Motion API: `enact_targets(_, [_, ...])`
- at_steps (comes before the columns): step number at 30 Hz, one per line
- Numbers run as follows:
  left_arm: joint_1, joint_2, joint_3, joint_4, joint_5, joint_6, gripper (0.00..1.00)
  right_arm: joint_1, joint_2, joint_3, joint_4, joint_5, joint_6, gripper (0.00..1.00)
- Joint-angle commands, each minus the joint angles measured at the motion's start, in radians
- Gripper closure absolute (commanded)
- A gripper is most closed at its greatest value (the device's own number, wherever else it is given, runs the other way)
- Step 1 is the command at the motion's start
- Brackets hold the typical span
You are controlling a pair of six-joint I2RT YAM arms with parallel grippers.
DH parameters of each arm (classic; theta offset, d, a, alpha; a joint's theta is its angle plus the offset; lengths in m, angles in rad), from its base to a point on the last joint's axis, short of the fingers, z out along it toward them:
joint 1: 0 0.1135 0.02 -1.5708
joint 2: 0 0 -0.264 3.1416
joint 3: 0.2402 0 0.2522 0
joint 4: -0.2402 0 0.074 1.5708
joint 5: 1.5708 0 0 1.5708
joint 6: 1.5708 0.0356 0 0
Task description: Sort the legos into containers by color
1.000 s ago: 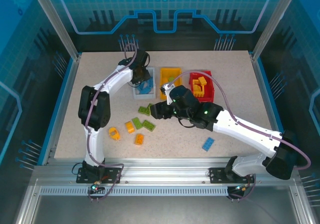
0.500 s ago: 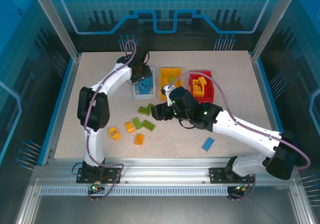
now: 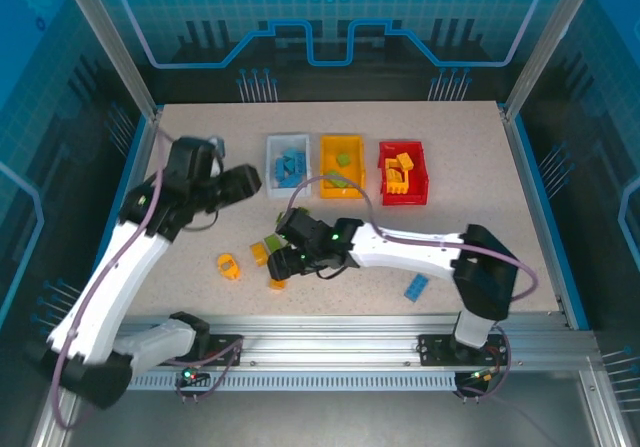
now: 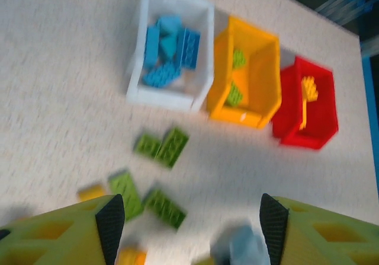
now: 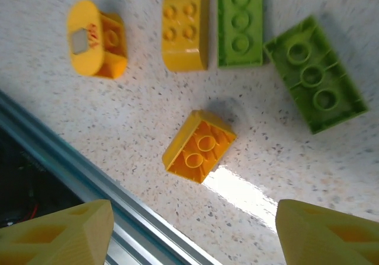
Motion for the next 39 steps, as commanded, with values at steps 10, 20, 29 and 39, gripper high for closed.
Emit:
enact_targets(10, [0.000, -0.347, -0.150, -0.348, 0.146, -0.040, 0.37, -0.038, 0.286, 0.263, -0.231, -0.199, 0.340, 0.23])
enact_targets(20, [0.000, -0.345, -0.101, -0.355, 0.148, -0.042, 0.37, -0.038, 0.349, 0.290, -0.220, -0.212, 0.398, 0.28])
enact_targets(29, [-0.001, -0.358, -0.109, -0.331, 0.162, -0.047, 0.38, -0.043, 0.391, 0.316, -0.199, -0.196, 0.413, 0.47])
enact_targets(39, [-0.001, -0.362, -0.152, -0.250, 0.224, -0.061, 0.38, -0.042, 0.319, 0.321, -0.238, -0.080, 0.338, 0.70])
